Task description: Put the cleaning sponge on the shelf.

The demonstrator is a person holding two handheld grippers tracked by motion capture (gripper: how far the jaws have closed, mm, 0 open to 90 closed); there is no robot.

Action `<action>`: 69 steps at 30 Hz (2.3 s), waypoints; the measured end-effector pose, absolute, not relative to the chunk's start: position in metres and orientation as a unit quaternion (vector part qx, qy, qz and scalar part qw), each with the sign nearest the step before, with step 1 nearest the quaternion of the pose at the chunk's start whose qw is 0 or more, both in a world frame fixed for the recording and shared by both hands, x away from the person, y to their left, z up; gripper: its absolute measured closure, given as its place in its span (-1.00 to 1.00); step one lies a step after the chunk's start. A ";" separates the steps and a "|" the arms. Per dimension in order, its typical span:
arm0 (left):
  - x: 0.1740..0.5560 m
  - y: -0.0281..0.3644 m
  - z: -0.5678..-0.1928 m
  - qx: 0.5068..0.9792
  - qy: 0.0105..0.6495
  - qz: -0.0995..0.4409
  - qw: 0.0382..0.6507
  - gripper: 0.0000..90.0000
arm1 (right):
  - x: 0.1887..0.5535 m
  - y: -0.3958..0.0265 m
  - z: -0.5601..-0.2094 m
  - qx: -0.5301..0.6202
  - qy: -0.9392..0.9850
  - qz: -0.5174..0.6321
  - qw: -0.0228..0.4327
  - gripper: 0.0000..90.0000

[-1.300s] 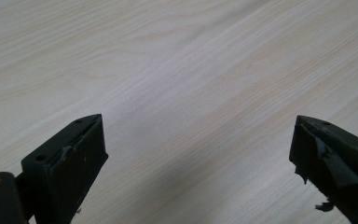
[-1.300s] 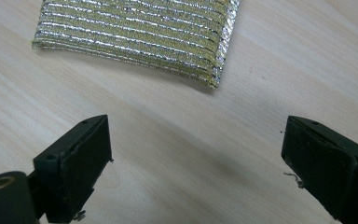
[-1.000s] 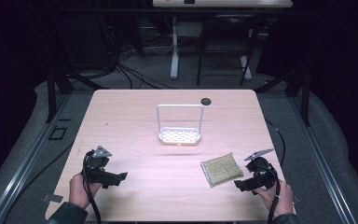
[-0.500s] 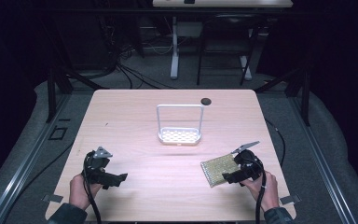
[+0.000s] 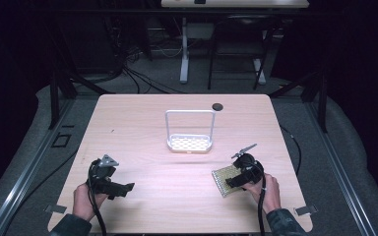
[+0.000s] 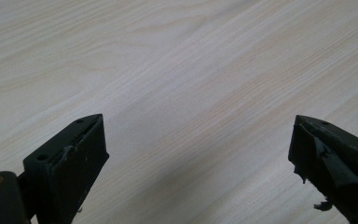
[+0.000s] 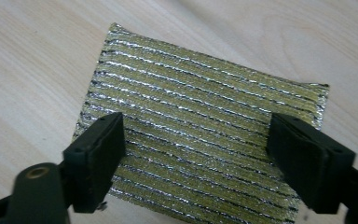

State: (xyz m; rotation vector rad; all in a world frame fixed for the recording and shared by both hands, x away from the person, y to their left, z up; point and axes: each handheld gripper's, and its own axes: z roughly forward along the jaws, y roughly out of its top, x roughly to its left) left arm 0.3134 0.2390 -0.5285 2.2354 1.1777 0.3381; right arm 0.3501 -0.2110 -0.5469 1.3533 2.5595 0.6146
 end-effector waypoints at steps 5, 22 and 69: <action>0.314 0.239 -0.529 0.838 0.445 0.129 0.290 -0.90 | 0.349 -0.211 -0.547 0.462 0.859 0.195 0.103 -0.33; 0.313 0.242 -0.529 0.839 0.448 0.129 0.280 -0.89 | 0.343 -0.207 -0.546 0.487 0.846 0.189 0.103 0.47; 0.313 0.242 -0.529 0.838 0.448 0.129 0.283 -0.87 | 0.321 -0.205 -0.518 0.465 0.836 0.248 0.155 1.00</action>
